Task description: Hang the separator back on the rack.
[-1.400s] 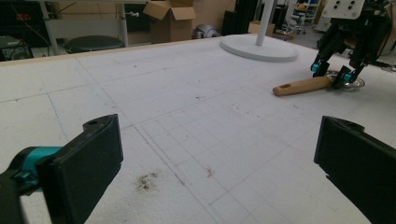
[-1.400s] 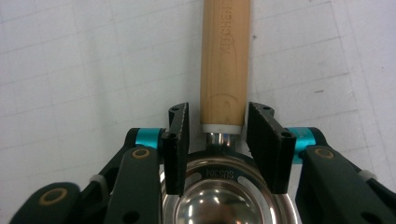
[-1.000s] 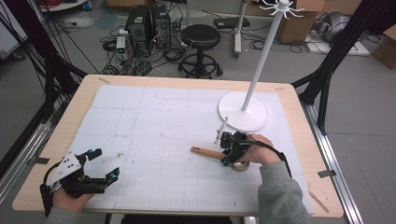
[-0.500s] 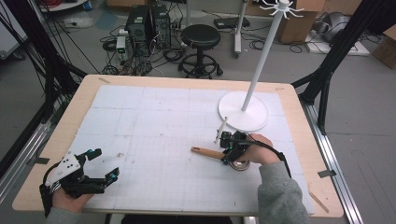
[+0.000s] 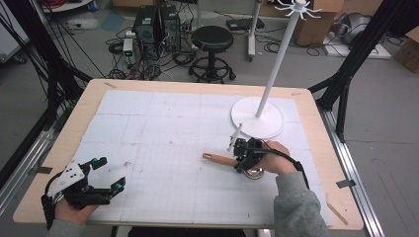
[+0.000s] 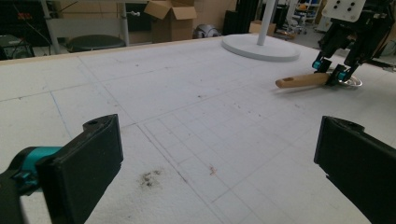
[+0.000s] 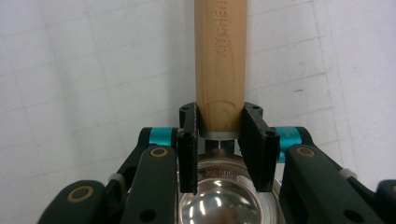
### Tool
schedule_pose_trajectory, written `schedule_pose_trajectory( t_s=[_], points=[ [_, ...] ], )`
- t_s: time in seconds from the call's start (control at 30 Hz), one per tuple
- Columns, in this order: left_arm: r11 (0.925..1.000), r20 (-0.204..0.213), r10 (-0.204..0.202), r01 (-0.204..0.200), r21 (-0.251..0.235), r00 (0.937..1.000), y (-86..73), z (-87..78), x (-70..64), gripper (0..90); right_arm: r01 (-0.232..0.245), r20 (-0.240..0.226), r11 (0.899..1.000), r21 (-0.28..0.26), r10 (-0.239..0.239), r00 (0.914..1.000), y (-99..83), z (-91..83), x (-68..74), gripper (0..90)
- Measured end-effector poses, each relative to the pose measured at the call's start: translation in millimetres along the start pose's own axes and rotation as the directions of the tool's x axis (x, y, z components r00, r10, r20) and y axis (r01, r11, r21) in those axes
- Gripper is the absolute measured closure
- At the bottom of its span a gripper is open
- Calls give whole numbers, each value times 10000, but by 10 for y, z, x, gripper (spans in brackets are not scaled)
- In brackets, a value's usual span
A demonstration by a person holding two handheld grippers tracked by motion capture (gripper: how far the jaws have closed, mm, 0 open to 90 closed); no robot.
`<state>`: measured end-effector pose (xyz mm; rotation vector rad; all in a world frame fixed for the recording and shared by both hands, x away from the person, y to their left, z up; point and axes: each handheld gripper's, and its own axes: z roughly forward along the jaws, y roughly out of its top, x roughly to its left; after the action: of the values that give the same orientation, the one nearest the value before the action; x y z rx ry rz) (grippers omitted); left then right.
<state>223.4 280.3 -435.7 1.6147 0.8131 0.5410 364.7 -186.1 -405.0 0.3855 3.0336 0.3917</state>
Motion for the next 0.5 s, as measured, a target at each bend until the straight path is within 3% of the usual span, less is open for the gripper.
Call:
schedule_pose_trajectory(
  t_s=[0.5],
  points=[
    [10000, 110, 4, -3, -24, 9999, 15, 49, 0, 17, -106, 314, 9934, -1145, 142, 9994, -101, -185, 31, 698]
  ],
)
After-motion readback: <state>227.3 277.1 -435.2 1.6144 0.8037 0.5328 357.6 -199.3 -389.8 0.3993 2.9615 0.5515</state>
